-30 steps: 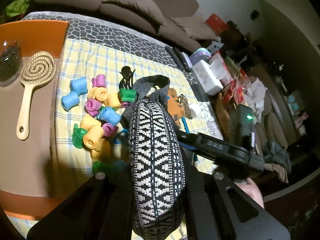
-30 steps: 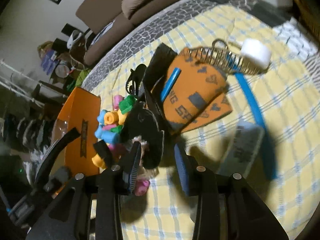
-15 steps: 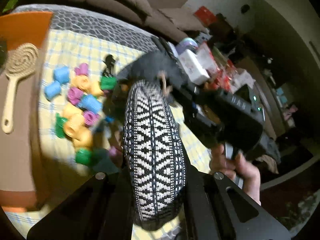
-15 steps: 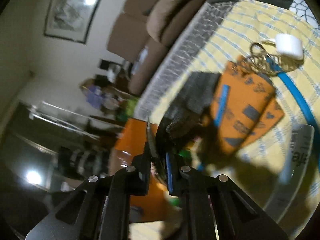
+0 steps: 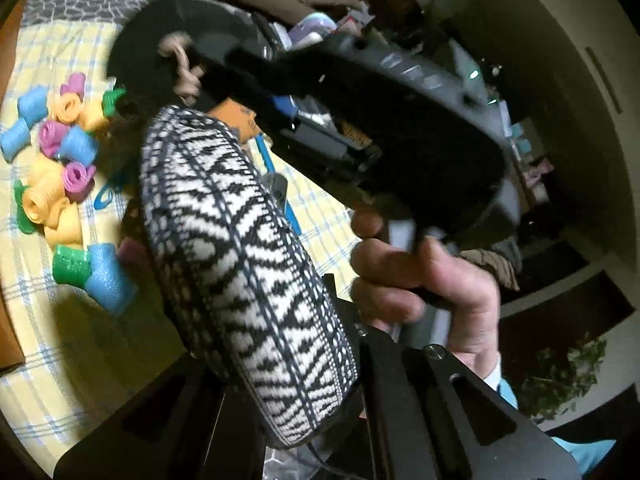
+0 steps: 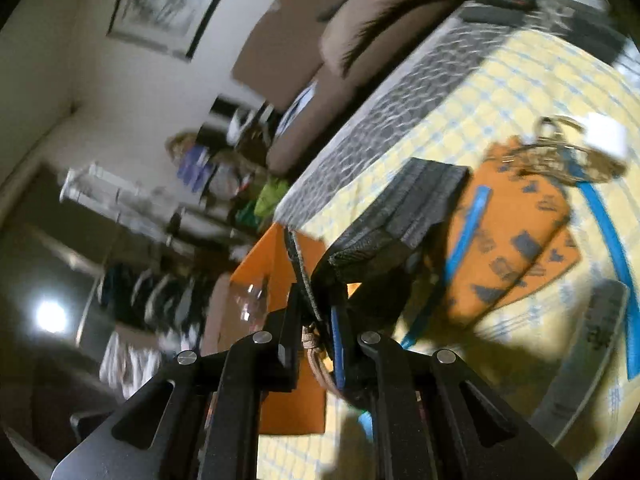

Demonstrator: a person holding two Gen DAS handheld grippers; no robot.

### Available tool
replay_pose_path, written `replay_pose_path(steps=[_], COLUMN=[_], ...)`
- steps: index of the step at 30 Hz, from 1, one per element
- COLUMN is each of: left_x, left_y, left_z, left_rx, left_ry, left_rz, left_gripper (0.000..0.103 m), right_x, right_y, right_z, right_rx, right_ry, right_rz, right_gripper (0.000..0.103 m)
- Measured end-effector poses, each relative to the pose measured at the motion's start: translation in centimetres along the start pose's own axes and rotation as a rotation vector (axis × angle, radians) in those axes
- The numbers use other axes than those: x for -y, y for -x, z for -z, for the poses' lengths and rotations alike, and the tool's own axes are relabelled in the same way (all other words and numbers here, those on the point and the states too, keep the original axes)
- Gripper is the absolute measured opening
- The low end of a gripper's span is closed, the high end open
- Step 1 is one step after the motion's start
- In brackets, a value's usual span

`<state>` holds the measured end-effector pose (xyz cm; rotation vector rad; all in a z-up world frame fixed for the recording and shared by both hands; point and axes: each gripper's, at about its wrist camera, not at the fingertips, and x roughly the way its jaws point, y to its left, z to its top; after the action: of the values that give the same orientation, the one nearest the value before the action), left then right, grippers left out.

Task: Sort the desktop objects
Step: 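Lift the headband with both grippers and carry it over the cardboard box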

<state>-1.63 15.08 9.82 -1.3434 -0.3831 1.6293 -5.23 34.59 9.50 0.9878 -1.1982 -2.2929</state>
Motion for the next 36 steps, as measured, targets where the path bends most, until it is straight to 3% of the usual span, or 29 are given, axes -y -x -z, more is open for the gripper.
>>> replay_pose_path(steps=[5,7,8,11,15,21,24,26,27,30,32,34,36], left_x=[-0.7,-0.5,-0.5,-0.7,0.6,1.7,0.7,-0.5,-0.8,-2.3,-4.1,-4.9,-5.4], left_y=[-0.2,-0.1,-0.1,-0.3,-1.0,1.3,3.7,5.5,6.5,9.2,10.0,10.7,11.8], left_z=[0.3,0.4,0.5,0.7,1.6,2.3,2.1,1.2,1.1,0.4,-1.1,-2.7,-3.0], left_rx=[-0.004,0.008,0.011,0.004,-0.033,-0.001,0.054,0.099,0.126,0.195,0.242,0.282,0.316], left_ry=[-0.010,-0.045,-0.046,-0.039,-0.058,-0.057,-0.012,0.029,0.052,0.101,0.135,0.157,0.167], left_rz=[-0.072,-0.165,-0.176,-0.162,-0.076,-0.005,0.040,0.090,0.124,0.196,0.246,0.266,0.273], left_gripper=[0.001,0.001,0.001,0.001,0.001,0.001,0.001,0.001,0.001,0.001,0.001,0.001,0.001], right_x=[1.7,2.7,2.6,1.9,1.7,2.9,3.8,4.2,4.2,3.3,2.4,1.3,-0.3], right_y=[-1.5,-1.6,-1.4,-0.8,-0.7,0.0,1.2,2.0,2.2,2.6,2.5,2.3,2.4], right_z=[0.8,0.9,0.9,0.6,0.4,0.0,-0.4,-0.6,-0.6,-0.6,-0.4,-0.1,0.5], right_rx=[-0.092,-0.099,-0.096,-0.086,-0.094,-0.038,0.003,0.008,0.009,0.005,-0.005,-0.015,-0.016], right_ry=[-0.121,-0.195,-0.205,-0.184,-0.194,-0.157,-0.147,-0.124,-0.118,-0.071,-0.047,-0.016,0.028], right_rz=[-0.116,-0.176,-0.194,-0.201,-0.215,-0.003,0.174,0.284,0.315,0.340,0.323,0.279,0.302], right_gripper=[0.011,0.011,0.011,0.011,0.011,0.011,0.022,0.040,0.043,0.046,0.055,0.058,0.060])
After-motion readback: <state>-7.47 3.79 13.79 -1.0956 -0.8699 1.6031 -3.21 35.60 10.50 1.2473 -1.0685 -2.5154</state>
